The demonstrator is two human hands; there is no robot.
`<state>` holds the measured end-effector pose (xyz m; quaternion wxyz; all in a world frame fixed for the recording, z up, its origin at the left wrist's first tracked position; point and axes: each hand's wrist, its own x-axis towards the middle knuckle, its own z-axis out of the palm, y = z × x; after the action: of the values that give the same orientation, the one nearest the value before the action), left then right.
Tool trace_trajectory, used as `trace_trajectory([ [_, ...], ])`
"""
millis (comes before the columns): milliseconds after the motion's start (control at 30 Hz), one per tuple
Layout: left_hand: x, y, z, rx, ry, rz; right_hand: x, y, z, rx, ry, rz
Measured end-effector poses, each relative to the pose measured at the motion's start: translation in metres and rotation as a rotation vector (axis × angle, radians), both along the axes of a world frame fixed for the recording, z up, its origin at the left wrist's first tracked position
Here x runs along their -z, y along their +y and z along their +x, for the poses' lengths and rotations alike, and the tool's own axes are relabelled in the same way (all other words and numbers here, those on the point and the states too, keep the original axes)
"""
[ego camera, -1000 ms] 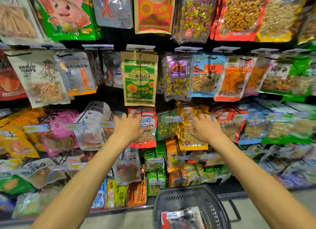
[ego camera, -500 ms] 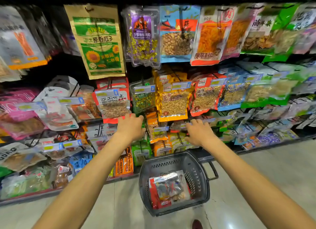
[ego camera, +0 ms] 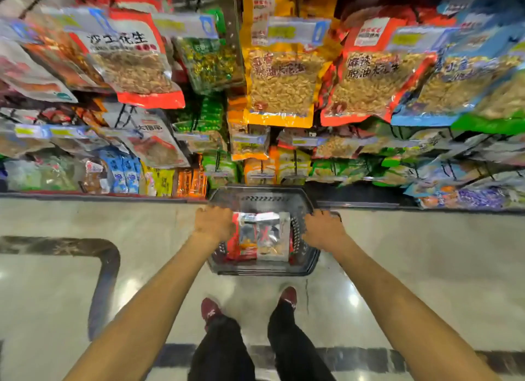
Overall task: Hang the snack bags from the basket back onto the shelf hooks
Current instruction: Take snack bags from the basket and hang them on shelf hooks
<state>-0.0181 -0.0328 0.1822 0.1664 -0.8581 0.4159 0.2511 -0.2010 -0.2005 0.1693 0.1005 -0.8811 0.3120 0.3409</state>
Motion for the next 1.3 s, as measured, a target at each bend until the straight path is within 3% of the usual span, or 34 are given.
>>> trace_trajectory([
  [267,0.147,0.02,-0.017,-0.146,0.142,0.116,0.148,0.007,-0.004,-0.024,0.079,0.111],
  [667,0.438,-0.002,0.021,0.036,0.179,0.227,0.45,-0.006,0.027,-0.018,0.183,0.193],
  [833,0.561,-0.011,0.043,-0.326,0.344,0.14,0.564,-0.019,0.042,0.282,0.06,0.258],
  [1067,0.674,-0.006,0.048,-0.936,0.528,-0.242,0.645,-0.029,0.054,1.052,-0.332,0.448],
  [1167,0.682,-0.01,0.041,-1.038,0.603,-0.373,0.65,-0.022,0.058,1.099,-0.349,0.507],
  [1300,0.676,-0.009,0.034,-0.972,0.585,-0.329,0.647,-0.006,0.066,1.014,-0.274,0.525],
])
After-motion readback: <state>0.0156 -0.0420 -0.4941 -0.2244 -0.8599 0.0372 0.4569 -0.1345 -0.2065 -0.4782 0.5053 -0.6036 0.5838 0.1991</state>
